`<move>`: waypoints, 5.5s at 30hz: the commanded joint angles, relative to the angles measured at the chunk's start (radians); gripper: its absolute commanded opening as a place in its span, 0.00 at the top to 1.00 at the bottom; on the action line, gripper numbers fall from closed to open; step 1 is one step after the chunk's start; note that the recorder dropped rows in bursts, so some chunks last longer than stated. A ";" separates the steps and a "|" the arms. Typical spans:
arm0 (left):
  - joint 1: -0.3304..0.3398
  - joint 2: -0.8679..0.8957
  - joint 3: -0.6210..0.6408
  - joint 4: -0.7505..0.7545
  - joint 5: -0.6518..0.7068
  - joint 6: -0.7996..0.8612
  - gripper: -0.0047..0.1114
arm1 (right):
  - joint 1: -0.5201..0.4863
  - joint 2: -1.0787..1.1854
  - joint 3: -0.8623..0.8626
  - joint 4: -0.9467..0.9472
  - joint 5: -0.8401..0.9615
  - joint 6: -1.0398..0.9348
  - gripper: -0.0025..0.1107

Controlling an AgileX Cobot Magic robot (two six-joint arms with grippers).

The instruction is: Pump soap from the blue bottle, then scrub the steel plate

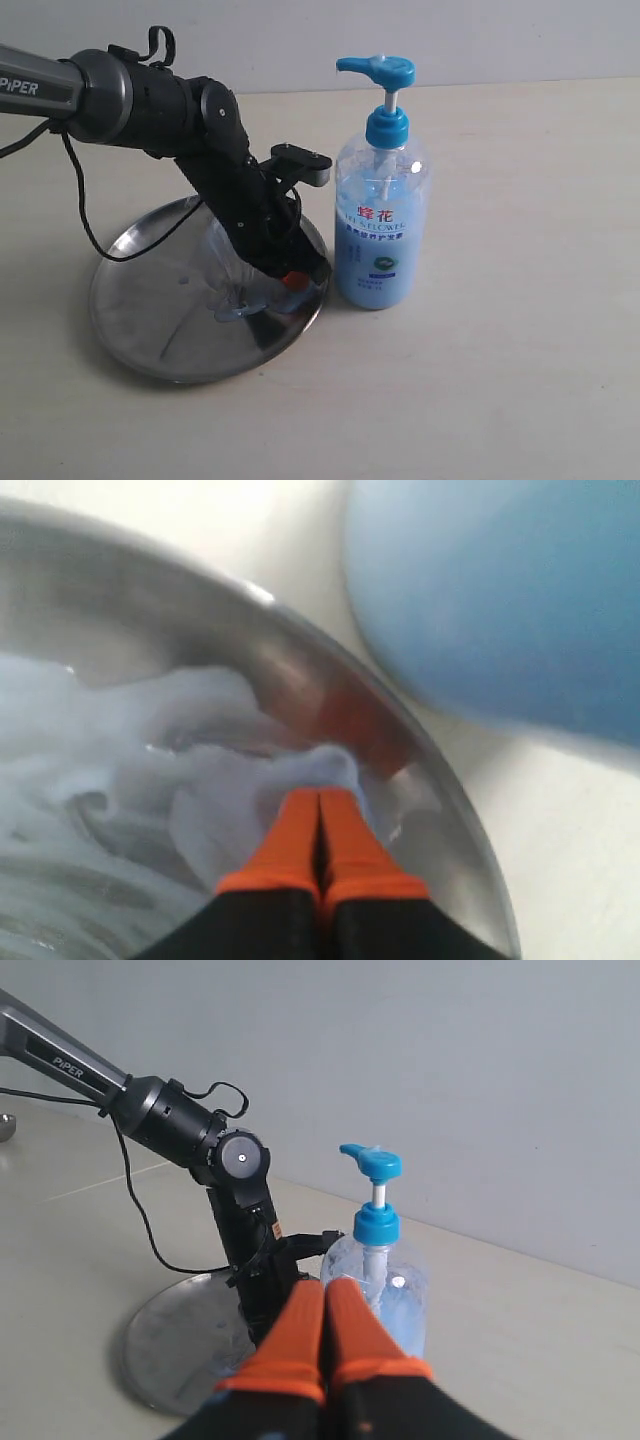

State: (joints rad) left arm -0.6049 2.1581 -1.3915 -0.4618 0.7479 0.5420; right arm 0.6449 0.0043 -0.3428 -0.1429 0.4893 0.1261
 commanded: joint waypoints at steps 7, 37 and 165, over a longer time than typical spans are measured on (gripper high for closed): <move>0.039 0.000 -0.004 0.044 -0.062 -0.038 0.96 | 0.002 -0.004 0.010 0.005 -0.008 -0.001 0.98; 0.010 0.000 -0.004 -0.013 0.154 -0.040 0.96 | 0.002 -0.004 0.010 0.005 -0.008 -0.001 0.98; 0.009 0.000 -0.004 0.066 0.104 -0.157 0.96 | 0.002 -0.004 0.010 0.005 -0.009 -0.001 0.98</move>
State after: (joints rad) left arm -0.5972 2.1589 -1.3968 -0.4418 0.8128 0.3768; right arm 0.6449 0.0043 -0.3428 -0.1388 0.4893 0.1261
